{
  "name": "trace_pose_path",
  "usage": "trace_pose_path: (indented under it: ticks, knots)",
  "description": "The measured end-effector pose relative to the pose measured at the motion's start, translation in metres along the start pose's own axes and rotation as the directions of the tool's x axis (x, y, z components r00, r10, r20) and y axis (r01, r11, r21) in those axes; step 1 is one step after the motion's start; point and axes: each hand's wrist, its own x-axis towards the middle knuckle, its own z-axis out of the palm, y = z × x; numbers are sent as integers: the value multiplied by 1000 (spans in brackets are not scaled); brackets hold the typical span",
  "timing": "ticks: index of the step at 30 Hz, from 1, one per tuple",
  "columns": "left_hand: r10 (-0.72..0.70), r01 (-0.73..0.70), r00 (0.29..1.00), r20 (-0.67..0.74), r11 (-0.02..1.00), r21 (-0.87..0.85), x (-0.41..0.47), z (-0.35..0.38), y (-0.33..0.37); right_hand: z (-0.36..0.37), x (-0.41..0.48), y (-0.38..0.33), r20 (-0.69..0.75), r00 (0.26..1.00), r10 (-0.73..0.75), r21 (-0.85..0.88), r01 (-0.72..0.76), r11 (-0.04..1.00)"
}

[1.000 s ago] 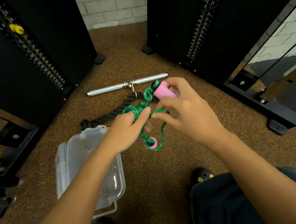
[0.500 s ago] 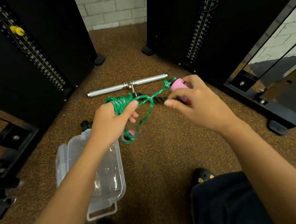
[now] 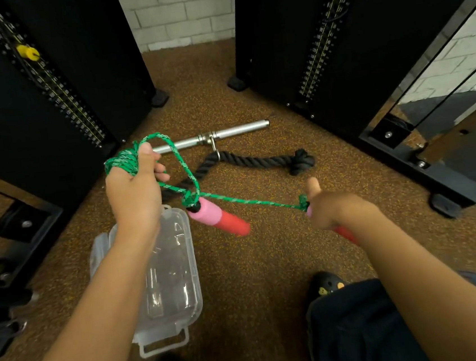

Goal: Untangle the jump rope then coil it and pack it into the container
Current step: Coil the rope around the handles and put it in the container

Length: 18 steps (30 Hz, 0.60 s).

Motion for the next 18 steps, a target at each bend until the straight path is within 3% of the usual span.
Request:
trace_pose_path:
  ticks: [4, 8, 12, 18]
  knots:
    - [-157, 174, 976, 150, 979, -106, -10, 10, 3, 21, 10, -15, 41, 996, -78, -34, 79, 996]
    - [-269, 367, 880, 392, 908, -201, -24, 21, 7, 23, 10, -26, 31, 978, -205, -43, 207, 977]
    - [-236, 360, 830, 505, 919, -162, -31, 26, 7, 22, 9, -34, -119, 922, -368, 157, 383, 910]
    - [-169, 289, 816, 553, 947, -138, -39, 30, 10, 8, -16, -52, -208, 788, -579, 449, 603, 660]
